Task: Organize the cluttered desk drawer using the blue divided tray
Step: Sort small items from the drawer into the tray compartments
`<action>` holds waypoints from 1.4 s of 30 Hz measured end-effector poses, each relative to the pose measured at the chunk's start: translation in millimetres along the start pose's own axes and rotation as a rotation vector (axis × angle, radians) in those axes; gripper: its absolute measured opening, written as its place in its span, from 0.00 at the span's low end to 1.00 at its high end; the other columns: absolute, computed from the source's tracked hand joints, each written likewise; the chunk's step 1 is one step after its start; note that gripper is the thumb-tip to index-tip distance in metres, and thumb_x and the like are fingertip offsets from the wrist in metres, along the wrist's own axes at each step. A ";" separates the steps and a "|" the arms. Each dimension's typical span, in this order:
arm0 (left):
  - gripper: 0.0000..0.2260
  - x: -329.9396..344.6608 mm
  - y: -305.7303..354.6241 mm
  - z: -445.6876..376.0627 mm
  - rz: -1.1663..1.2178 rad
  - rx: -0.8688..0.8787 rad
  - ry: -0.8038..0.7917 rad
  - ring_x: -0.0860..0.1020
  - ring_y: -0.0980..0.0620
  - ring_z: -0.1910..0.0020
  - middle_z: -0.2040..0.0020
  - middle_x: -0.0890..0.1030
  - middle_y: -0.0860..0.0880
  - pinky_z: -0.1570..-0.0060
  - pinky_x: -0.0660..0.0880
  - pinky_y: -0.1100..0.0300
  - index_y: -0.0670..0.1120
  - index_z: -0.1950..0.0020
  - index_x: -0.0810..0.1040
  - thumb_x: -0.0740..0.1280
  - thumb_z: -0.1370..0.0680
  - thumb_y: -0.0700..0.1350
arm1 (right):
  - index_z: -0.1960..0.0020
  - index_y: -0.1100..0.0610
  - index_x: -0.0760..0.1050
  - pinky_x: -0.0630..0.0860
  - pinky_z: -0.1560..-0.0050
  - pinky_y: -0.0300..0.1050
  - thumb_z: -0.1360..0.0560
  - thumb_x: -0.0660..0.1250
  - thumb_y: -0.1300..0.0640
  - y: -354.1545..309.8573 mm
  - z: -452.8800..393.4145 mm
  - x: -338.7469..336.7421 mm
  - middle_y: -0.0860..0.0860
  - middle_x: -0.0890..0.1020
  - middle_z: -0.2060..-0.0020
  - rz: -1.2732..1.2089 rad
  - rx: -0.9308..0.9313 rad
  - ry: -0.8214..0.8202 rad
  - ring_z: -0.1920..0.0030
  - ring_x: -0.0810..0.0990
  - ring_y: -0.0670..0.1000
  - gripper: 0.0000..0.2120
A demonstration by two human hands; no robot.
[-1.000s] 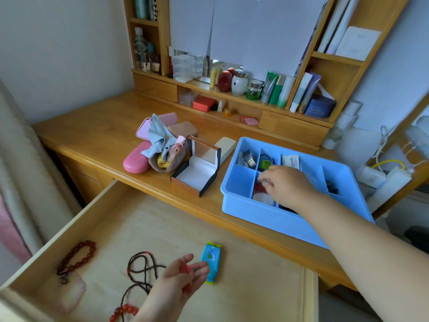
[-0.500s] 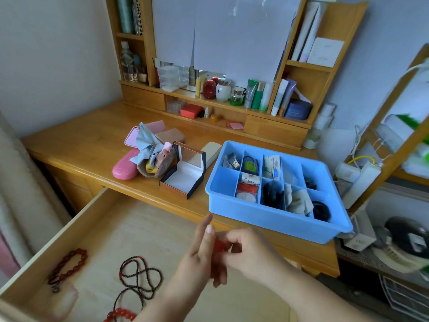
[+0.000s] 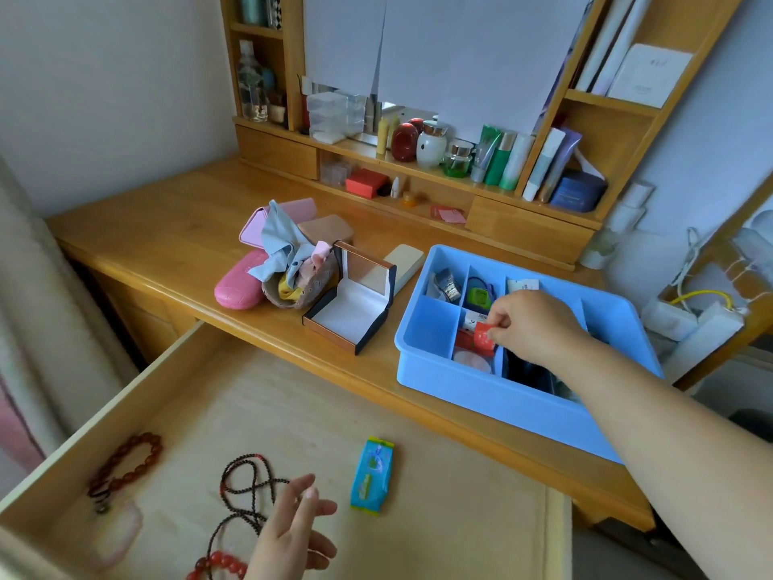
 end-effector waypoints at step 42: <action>0.05 92.4 21.8 -0.4 -0.330 0.166 -0.482 0.71 0.57 0.78 0.67 0.80 0.51 0.77 0.67 0.65 0.44 0.52 0.79 0.70 0.26 0.37 | 0.45 0.42 0.72 0.79 0.55 0.44 0.28 0.70 0.54 -30.7 158.4 163.3 0.44 0.80 0.53 -0.940 0.214 -0.244 0.63 0.78 0.46 0.14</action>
Point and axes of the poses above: each hand's wrist, its own z-axis away from the middle knuckle, its own x-axis out of the palm, y = z × x, the point moved 8 cm from there along -z, towards the middle knuckle
